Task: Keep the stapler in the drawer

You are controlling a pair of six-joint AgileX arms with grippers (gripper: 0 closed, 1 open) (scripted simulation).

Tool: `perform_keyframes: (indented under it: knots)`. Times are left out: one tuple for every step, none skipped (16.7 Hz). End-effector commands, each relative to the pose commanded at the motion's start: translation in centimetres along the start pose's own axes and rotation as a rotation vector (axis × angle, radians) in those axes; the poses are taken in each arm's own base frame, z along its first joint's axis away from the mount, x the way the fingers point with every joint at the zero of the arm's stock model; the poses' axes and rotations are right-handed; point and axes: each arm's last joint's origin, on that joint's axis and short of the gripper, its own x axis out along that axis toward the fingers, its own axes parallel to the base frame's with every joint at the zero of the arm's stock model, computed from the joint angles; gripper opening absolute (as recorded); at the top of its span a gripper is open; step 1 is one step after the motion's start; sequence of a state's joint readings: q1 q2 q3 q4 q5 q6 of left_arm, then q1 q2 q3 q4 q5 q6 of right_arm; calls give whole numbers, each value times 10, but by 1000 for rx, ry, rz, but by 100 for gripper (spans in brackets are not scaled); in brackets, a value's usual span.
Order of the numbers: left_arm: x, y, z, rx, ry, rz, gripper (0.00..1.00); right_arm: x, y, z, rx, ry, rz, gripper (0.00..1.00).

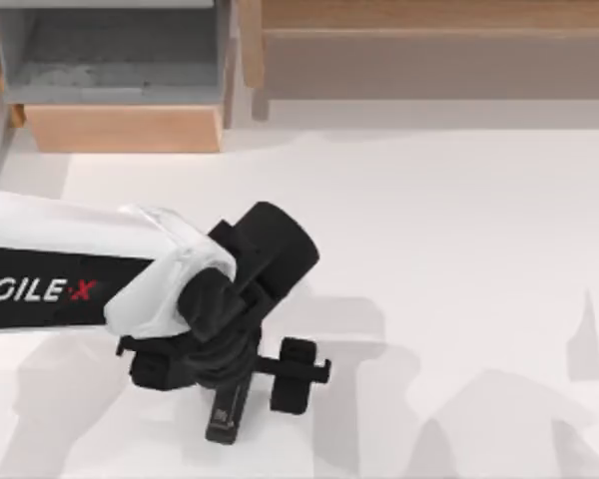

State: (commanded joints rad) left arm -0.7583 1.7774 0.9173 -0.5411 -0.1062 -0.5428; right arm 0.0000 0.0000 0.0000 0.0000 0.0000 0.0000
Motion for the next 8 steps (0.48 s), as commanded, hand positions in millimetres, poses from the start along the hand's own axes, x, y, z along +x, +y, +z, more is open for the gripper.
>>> perform_keyframes:
  knots:
    - [0,0,0,0,0,0,55,0,0,0,0,0,0,100]
    - [0,0,0,0,0,0,47,0,0,0,0,0,0,100]
    - [0,0,0,0,0,0,40,0,0,0,0,0,0,100]
    - [0,0,0,0,0,0,32,0,0,0,0,0,0,100]
    - [0,0,0,0,0,0,25,0,0,0,0,0,0,100]
    - [0,0,0,0,0,0,17,0,0,0,0,0,0,100]
    - [0,0,0,0,0,0,10,0,0,0,0,0,0,100]
    - [0,0,0,0,0,0,2,0,0,0,0,0,0,100]
